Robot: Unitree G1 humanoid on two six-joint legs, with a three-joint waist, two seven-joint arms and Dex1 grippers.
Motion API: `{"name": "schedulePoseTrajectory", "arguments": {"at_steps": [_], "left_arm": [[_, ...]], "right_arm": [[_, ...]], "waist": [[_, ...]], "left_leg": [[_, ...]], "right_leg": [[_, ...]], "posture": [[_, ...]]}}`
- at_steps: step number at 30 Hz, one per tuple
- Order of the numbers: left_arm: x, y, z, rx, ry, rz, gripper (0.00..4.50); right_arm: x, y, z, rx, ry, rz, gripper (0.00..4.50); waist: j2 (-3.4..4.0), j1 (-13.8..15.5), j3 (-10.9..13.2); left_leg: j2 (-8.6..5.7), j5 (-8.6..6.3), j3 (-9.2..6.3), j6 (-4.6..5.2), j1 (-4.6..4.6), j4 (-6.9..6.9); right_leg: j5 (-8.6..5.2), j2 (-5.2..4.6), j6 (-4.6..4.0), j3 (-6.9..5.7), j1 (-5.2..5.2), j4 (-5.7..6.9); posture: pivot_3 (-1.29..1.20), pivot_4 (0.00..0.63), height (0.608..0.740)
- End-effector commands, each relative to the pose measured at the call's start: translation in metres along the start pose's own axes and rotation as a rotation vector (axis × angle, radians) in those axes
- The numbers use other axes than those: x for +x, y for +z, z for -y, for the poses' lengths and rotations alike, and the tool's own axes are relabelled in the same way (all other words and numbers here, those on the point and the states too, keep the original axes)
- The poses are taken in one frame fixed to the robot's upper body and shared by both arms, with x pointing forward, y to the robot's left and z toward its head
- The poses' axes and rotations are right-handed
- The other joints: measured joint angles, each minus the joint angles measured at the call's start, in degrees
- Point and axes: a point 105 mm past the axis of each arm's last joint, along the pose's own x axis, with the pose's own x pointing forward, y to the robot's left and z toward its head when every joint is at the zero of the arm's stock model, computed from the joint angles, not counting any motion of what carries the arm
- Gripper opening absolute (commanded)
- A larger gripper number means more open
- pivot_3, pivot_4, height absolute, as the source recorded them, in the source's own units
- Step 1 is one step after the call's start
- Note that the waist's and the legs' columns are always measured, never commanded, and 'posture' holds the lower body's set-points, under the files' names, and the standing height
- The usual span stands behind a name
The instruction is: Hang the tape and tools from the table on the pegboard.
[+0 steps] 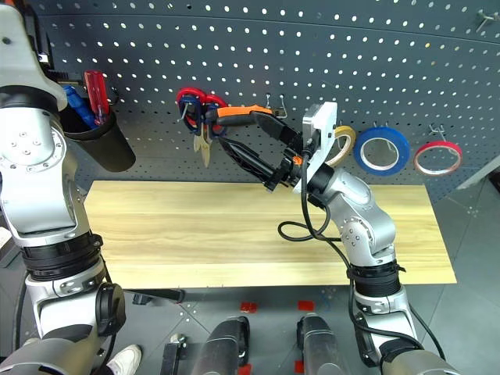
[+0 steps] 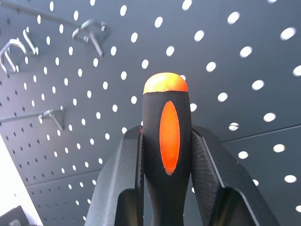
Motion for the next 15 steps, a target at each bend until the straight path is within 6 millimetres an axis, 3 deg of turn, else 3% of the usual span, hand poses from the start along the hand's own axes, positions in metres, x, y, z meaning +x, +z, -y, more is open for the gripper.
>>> {"name": "schedulePoseTrajectory", "arguments": {"at_steps": [1,10,15], "left_arm": [[0.001,-0.003,-0.003,-0.033,0.031,-0.011,0.99],[-0.002,-0.014,0.000,-0.061,0.044,-0.060,0.99],[-0.011,-0.035,-0.004,-0.048,0.091,-0.169,0.99]], "right_arm": [[0.000,0.008,-0.005,-0.037,0.021,0.024,4.50],[-0.001,0.008,-0.001,-0.045,0.006,0.018,4.50],[-0.001,0.007,0.000,-0.057,-0.002,0.010,4.50]], "waist": [[-0.04,0.01,-0.10],[-0.04,-0.11,-0.10],[-0.05,-0.16,-0.12]], "left_leg": [[0.01,0.00,0.01,0.00,0.00,0.00],[0.01,0.00,0.01,0.00,0.00,0.03],[0.00,0.00,0.05,0.00,0.00,0.04]], "right_leg": [[0.00,0.00,0.00,-0.01,0.00,0.01],[0.00,0.00,0.00,0.00,-0.01,0.06],[0.00,0.00,0.00,0.03,-0.01,0.08]], "posture": [[-0.03,0.201,0.740],[-0.04,0.208,0.740],[-0.04,0.208,0.740]]}}
